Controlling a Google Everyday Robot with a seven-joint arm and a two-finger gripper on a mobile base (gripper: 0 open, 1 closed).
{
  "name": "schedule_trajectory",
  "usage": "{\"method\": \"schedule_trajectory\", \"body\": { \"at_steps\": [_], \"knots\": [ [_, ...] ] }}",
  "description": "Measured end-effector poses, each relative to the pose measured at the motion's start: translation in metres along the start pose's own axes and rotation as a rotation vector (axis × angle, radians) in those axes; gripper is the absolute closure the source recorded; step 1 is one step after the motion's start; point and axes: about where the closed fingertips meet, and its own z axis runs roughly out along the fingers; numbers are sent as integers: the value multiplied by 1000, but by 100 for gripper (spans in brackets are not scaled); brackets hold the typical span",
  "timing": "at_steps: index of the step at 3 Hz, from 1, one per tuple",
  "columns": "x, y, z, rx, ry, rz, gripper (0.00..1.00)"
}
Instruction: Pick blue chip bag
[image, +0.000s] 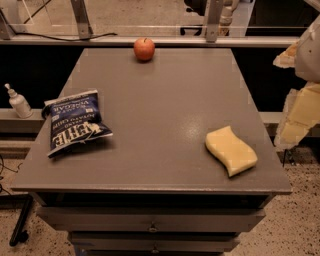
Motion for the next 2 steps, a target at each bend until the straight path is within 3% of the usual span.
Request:
{"method": "schedule_trajectory", "body": {
  "at_steps": [1, 2],
  "knots": [
    [0, 0, 0, 0, 0, 0, 0],
    [-24, -8, 10, -13, -97, -75, 0]
  ]
}}
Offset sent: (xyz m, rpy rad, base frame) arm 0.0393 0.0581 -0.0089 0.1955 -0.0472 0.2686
